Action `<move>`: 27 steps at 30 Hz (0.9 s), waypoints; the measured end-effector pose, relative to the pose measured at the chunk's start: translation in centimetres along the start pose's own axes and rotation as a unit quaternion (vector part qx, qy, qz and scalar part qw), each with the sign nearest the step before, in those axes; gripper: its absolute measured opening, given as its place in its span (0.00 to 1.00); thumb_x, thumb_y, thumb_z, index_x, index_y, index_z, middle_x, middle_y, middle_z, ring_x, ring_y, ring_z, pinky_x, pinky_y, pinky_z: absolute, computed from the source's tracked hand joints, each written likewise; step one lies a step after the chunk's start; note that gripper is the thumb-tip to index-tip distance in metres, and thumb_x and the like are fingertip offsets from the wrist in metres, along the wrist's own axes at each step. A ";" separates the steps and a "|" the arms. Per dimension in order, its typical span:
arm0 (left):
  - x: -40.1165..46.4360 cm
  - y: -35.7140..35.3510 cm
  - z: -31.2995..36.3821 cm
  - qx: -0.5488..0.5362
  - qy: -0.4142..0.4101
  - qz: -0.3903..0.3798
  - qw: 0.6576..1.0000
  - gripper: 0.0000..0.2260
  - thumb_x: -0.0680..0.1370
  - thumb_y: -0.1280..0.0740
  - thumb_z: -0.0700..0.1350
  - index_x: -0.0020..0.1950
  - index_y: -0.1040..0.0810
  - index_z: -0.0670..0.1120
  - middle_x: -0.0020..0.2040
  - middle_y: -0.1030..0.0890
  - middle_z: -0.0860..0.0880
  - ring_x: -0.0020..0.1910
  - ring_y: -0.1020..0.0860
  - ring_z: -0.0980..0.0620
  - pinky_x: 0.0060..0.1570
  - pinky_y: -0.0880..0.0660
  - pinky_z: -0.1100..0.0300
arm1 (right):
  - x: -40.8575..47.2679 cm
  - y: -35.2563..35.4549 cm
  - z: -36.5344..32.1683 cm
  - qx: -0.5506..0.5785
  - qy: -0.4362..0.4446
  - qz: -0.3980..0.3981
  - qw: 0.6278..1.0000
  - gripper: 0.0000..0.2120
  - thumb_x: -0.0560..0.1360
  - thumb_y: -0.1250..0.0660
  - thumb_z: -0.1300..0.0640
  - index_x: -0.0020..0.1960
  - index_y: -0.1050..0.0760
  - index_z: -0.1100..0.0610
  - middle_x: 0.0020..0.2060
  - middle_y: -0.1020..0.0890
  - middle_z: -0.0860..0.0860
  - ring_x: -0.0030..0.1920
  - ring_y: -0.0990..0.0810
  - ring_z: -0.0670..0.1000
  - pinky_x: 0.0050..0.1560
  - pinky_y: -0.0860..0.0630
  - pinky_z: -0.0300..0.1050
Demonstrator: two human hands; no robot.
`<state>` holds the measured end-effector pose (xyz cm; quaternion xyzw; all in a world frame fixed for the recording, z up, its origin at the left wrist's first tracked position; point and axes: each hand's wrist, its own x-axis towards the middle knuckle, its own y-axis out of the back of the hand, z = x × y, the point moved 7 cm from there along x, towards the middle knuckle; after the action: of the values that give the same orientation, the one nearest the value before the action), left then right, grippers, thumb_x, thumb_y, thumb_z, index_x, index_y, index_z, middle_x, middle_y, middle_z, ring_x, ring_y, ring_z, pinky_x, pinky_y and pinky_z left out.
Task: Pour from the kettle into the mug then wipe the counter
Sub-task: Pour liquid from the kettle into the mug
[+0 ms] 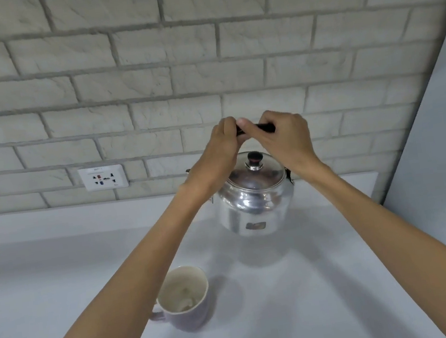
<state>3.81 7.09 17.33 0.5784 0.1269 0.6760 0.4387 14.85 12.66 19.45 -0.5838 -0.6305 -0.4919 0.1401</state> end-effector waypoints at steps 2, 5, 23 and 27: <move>0.1 1.8 0.8 -0.072 0.042 0.019 0.996 0.09 0.82 0.47 0.40 0.42 0.36 0.48 0.46 0.29 0.53 0.46 0.26 0.67 0.45 0.30 0.73 | 0.3 1.1 -1.6 -0.019 -0.010 0.017 1.000 0.30 0.70 0.39 0.32 0.28 0.29 0.60 0.21 0.28 0.50 0.25 0.30 0.51 0.33 0.33 0.46; -0.4 3.6 1.5 -0.121 0.086 0.049 0.988 0.11 0.82 0.46 0.43 0.40 0.34 0.52 0.46 0.27 0.57 0.45 0.26 0.72 0.45 0.28 0.74 | 0.3 2.4 -3.5 -0.021 -0.020 0.037 0.999 0.30 0.72 0.38 0.36 0.28 0.30 0.62 0.21 0.29 0.53 0.25 0.31 0.54 0.35 0.32 0.47; -12.0 4.2 0.4 -0.096 0.053 -0.039 0.993 0.12 0.79 0.39 0.54 0.58 0.29 0.48 0.49 0.26 0.52 0.46 0.27 0.63 0.46 0.32 0.73 | -7.5 -0.2 -7.1 -0.116 0.013 -0.043 0.992 0.28 0.70 0.38 0.39 0.24 0.34 0.61 0.19 0.38 0.52 0.24 0.40 0.51 0.28 0.39 0.44; -15.8 3.5 -3.4 -0.118 0.121 -0.033 0.985 0.14 0.77 0.41 0.61 0.55 0.28 0.55 0.54 0.26 0.57 0.56 0.27 0.61 0.56 0.31 0.62 | -8.5 -1.4 -7.3 -0.134 0.037 -0.076 0.987 0.27 0.70 0.37 0.39 0.23 0.35 0.59 0.19 0.41 0.50 0.24 0.41 0.51 0.27 0.43 0.42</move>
<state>-1.64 -5.44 8.09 0.4324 0.1175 0.7363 0.5070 13.06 2.07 15.87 -0.5291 -0.5963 -0.6020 0.0457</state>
